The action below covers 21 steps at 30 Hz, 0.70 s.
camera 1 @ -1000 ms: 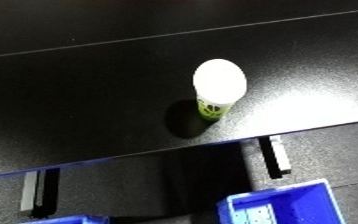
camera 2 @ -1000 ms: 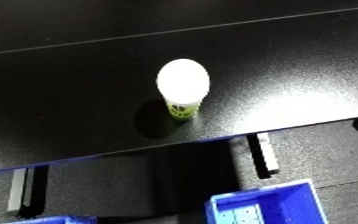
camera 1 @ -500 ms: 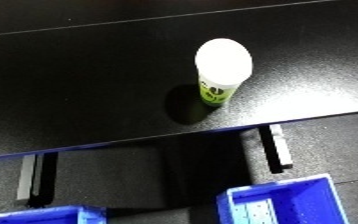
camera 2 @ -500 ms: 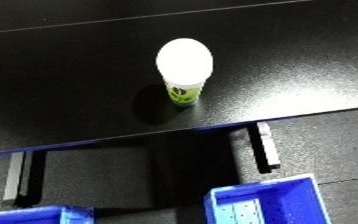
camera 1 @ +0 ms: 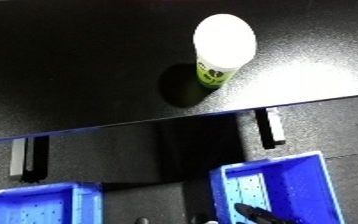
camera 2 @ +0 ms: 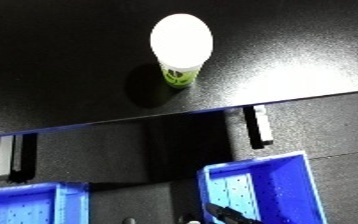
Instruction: Pick up the object and place it into the box
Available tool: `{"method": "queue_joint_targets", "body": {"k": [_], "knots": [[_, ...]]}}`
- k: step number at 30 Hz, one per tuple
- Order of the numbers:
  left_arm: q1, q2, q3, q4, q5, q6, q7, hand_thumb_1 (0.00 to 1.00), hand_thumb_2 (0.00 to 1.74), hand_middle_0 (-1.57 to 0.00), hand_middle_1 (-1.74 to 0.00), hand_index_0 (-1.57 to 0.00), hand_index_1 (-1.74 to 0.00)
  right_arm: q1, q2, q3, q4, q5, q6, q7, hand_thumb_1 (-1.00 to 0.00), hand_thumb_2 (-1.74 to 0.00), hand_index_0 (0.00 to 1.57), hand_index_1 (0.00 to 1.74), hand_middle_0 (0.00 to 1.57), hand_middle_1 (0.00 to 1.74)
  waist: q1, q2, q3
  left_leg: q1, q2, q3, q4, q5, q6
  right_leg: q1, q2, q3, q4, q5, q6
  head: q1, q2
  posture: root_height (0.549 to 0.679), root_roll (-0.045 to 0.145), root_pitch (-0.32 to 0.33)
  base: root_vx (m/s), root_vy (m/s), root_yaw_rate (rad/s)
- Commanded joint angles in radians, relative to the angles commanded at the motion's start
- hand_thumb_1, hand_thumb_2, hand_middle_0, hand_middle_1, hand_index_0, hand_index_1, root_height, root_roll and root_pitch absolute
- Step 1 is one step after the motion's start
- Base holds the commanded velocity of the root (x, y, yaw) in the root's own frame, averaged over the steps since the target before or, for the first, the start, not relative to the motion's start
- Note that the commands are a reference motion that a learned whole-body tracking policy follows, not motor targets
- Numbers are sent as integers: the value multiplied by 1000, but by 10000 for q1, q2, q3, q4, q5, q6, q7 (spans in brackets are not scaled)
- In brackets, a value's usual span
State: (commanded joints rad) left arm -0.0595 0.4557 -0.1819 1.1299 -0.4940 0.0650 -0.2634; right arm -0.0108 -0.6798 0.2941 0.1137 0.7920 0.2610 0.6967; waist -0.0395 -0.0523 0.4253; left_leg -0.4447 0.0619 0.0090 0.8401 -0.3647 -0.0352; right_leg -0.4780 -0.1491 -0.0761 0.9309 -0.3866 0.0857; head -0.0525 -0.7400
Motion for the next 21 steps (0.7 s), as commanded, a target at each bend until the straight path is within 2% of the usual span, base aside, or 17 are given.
{"method": "queue_joint_targets", "body": {"k": [3, 5, 9, 12, 16, 18, 21], "knots": [[59, 47, -5, 361, -6, -232, -182, 0, 0, 0, 0, 0, 0, 138, -111, -322, -1061, 1035, -32, 722, 0, 0, 0, 0, 0, 0, -55, -50, -46, 8, 48, 34, 41, -33, -4, 2, -35, -21, 25, 1, 50, -51, -30, 612, 28, -41, 39, -1, -46], [74, 40, 1, 604, 24, -397, -277, 0, 0, 0, 0, 0, 0, 167, -62, -572, -1611, 1628, -229, 1106, 0, 0, 0, 0, 0, 0, -85, -75, -76, 14, 73, 50, 57, -56, -8, 15, -52, -31, 15, 2, 83, -45, -11, 613, 28, -42, 42, -3, -34], [62, -19, 27, 1029, 87, -706, -424, 0, 0, 0, 0, 0, 0, 48, 90, -1169, -2324, 2553, -949, 1636, 0, 0, 0, 0, 0, 0, -146, -89, -122, 29, 109, 78, 93, -105, -10, 52, -77, -37, -21, -10, 113, -120, 165, 613, 28, -42, 33, 0, -29], [-4, -63, 66, 1286, 106, -836, -496, 0, 0, 0, 0, 0, 0, -214, 304, -1653, -2803, 3396, -1537, 1735, 0, 0, 0, 0, 0, 0, -201, -78, -160, 24, 121, 103, 129, -141, -12, 63, -73, -32, -36, -16, 124, -100, 343, 613, 29, -42, 21, 9, -29], [-85, -166, 116, 1520, 202, -896, -541, 0, 0, 0, 0, 0, 0, -642, 775, -2270, -3363, 4255, -2378, 1389, 0, 0, 0, 0, 0, 0, -237, -25, -212, 50, 123, 128, 142, -179, -9, 122, -74, -40, -77, -9, 142, 85, 662, 614, 31, -43, 32, 10, -4], [-106, -219, 146, 1549, 253, -871, -524, 0, 0, 0, 0, 0, 0, -851, 995, -2585, -3490, 4252, -2853, 884, 0, 0, 0, 0, 0, 0, -244, 15, -232, 48, 118, 142, 160, -193, -8, 142, -76, -47, -90, 0, 140, 180, 776, 615, 32, -43, 34, 8, 10], [-102, -283, 206, 1523, 296, -778, -481, 0, 0, 0, 0, 0, 0, -1136, 1161, -3062, -3454, 3844, -3533, -195, 0, 0, 0, 0, 0, 0, -272, 78, -249, 39, 114, 170, 178, -192, -3, 144, -75, -40, -99, 25, 122, 292, 934, 615, 33, -44, 33, 14, -4]]}}
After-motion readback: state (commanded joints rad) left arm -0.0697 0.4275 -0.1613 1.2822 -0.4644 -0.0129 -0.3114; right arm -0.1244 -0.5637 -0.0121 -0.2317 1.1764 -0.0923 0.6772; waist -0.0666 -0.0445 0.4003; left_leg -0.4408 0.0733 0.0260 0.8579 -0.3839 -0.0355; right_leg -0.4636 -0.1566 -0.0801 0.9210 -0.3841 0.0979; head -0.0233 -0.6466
